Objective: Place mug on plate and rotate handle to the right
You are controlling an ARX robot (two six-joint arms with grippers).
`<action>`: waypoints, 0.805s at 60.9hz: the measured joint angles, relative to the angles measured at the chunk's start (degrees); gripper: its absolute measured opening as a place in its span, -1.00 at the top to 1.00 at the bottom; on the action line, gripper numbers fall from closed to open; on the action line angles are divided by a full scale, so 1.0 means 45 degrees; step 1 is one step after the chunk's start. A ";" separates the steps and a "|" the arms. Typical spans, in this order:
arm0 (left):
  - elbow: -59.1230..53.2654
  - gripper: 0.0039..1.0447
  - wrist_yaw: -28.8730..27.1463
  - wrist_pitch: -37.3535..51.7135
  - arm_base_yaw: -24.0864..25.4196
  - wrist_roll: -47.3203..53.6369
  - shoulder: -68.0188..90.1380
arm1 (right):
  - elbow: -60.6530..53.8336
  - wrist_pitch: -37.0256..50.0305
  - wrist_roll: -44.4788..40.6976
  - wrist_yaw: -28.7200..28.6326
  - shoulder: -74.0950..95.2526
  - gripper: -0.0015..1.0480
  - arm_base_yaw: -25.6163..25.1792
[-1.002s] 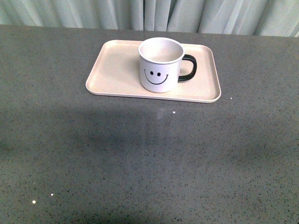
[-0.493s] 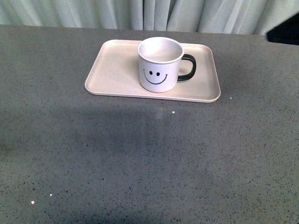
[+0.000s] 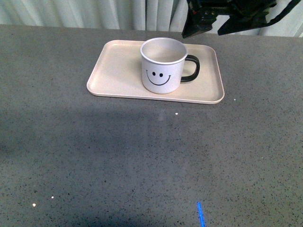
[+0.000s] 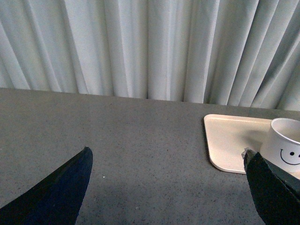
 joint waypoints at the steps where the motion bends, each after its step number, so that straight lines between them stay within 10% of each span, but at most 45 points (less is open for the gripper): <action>1: -0.0005 -0.83 0.0000 0.0000 0.0000 0.0000 0.0000 | 0.0078 -0.0019 0.0024 0.0034 0.0078 -0.82 0.0029; 21: -0.0005 -0.83 0.0000 0.0000 0.0000 0.0005 0.0000 | 0.1875 -0.0894 0.0097 0.0724 0.1744 -0.65 0.0661; 49: -0.0005 -0.83 0.0000 0.0000 0.0000 0.0005 0.0000 | 0.4891 -0.2754 0.0481 0.1044 0.3716 0.71 0.0976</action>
